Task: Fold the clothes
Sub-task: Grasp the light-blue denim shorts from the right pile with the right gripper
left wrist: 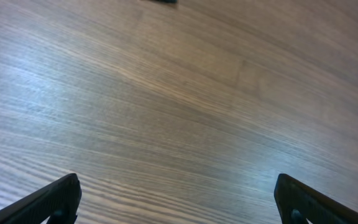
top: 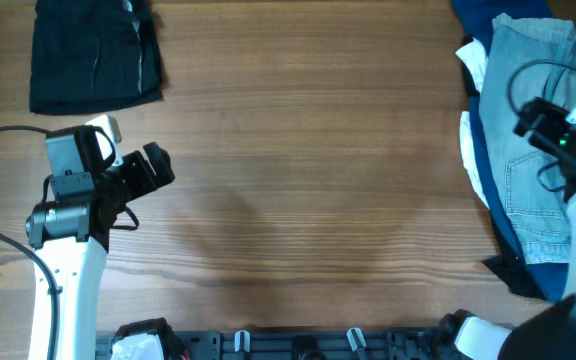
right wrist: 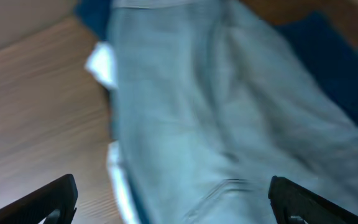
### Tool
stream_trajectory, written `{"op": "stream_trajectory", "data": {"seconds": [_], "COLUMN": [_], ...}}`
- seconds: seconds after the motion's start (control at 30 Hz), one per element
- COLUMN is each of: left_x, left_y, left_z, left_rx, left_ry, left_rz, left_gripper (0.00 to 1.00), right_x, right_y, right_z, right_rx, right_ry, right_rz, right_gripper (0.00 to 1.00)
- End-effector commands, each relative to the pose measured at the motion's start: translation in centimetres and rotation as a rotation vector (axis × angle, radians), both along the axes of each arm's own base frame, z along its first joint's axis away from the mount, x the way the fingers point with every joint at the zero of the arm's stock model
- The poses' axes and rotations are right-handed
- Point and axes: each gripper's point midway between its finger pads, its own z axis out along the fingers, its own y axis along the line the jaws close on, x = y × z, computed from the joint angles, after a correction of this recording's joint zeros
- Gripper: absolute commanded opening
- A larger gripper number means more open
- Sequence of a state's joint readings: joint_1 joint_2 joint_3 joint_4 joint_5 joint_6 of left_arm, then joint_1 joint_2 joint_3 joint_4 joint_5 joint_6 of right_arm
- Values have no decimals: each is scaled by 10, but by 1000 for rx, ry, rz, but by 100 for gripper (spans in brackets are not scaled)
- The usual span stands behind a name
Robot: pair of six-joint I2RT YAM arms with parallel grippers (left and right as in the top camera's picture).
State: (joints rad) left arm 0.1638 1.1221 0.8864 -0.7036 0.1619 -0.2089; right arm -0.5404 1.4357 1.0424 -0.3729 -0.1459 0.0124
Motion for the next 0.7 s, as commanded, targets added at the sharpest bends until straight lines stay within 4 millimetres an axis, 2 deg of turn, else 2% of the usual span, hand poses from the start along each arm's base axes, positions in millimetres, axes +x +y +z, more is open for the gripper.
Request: {"op": "stream_trajectory", "data": {"seconds": [0.0, 0.07, 0.13, 0.3, 0.33, 0.37, 0.43, 0.47, 0.53, 0.6, 0.63, 0.67], "left_x": [4, 4, 3, 2, 2, 2, 2, 2, 3, 3, 3, 3], "left_y": [-6, -6, -6, -7, -7, -7, -7, -7, -7, -7, -7, -7], "left_z": [8, 7, 7, 6, 6, 6, 6, 6, 6, 6, 6, 6], "left_rx": [-30, -31, -31, -32, -32, -32, -32, -32, -32, -32, -32, -32], "left_ry": [-25, -22, -19, -14, -14, -14, -14, -14, -15, -15, -15, -15], "left_rz": [-17, -17, -17, -17, -17, -17, -17, -17, -17, -17, -17, -17], "left_gripper": [100, 100, 100, 100, 100, 100, 100, 100, 100, 100, 100, 100], "right_x": [-9, -12, -15, -18, -14, -12, -12, -11, -14, -15, -12, -1], "right_y": [-40, -56, -66, -75, -72, -69, -68, -69, -73, -74, -71, -61], "right_z": [-23, -43, -55, -91, -94, -95, -95, -95, -95, -93, -88, -73], "right_rx": [-47, -54, -28, 6, 23, 35, 40, 36, 9, 10, 33, 70], "right_ry": [80, 126, 132, 196, 187, 181, 180, 178, 194, 193, 171, 120], "right_rz": [-140, -193, -230, -234, -216, -204, -198, -196, -212, -218, -220, -165], "right_gripper": [99, 94, 94, 94, 90, 79, 40, 25, 4, 4, 4, 4]}}
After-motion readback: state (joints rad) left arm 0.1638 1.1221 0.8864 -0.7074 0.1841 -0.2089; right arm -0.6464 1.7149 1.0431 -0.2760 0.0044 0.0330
